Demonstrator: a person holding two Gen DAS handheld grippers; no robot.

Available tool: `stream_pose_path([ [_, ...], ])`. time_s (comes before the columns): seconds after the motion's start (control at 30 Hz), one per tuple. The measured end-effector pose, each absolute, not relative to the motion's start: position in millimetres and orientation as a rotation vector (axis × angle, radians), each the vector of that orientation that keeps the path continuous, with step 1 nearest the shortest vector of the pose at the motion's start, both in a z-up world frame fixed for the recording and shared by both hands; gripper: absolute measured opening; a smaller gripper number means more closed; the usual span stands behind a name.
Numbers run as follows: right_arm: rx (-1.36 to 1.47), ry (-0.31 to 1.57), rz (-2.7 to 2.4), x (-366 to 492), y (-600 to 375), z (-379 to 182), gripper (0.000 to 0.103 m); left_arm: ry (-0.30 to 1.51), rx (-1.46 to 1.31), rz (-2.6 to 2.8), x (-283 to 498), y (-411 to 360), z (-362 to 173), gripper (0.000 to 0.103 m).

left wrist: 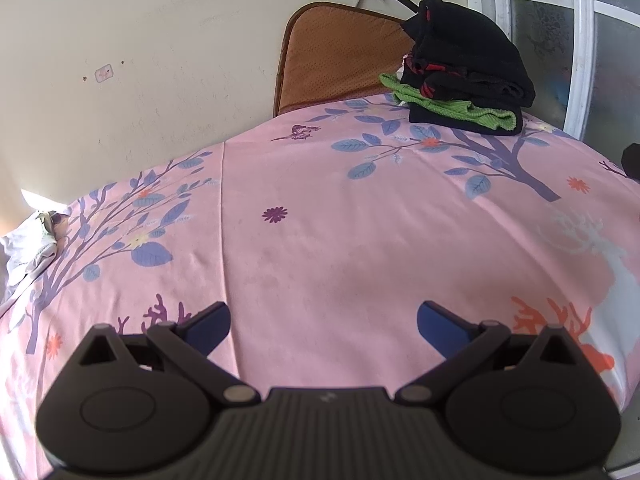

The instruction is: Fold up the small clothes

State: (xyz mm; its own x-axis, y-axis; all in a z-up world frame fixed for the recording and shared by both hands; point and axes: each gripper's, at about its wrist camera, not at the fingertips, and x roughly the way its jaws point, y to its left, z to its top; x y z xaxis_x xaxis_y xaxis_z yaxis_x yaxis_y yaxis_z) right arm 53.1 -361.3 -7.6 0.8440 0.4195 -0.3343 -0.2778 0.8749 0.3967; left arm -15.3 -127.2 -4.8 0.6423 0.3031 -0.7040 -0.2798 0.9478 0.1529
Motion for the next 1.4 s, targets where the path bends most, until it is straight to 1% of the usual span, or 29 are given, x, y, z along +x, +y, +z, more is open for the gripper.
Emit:
stream_pose_path([
  [1.03, 0.329, 0.433, 0.381, 56, -358, -9, 0.103, 0.826, 0.014, 0.337, -14, -123, -11, 0.103],
  [1.4, 0.316, 0.437, 0.386, 56, -355, -10, 0.103, 0.785, -0.015, 0.330, -17, -116, -6, 0.103],
])
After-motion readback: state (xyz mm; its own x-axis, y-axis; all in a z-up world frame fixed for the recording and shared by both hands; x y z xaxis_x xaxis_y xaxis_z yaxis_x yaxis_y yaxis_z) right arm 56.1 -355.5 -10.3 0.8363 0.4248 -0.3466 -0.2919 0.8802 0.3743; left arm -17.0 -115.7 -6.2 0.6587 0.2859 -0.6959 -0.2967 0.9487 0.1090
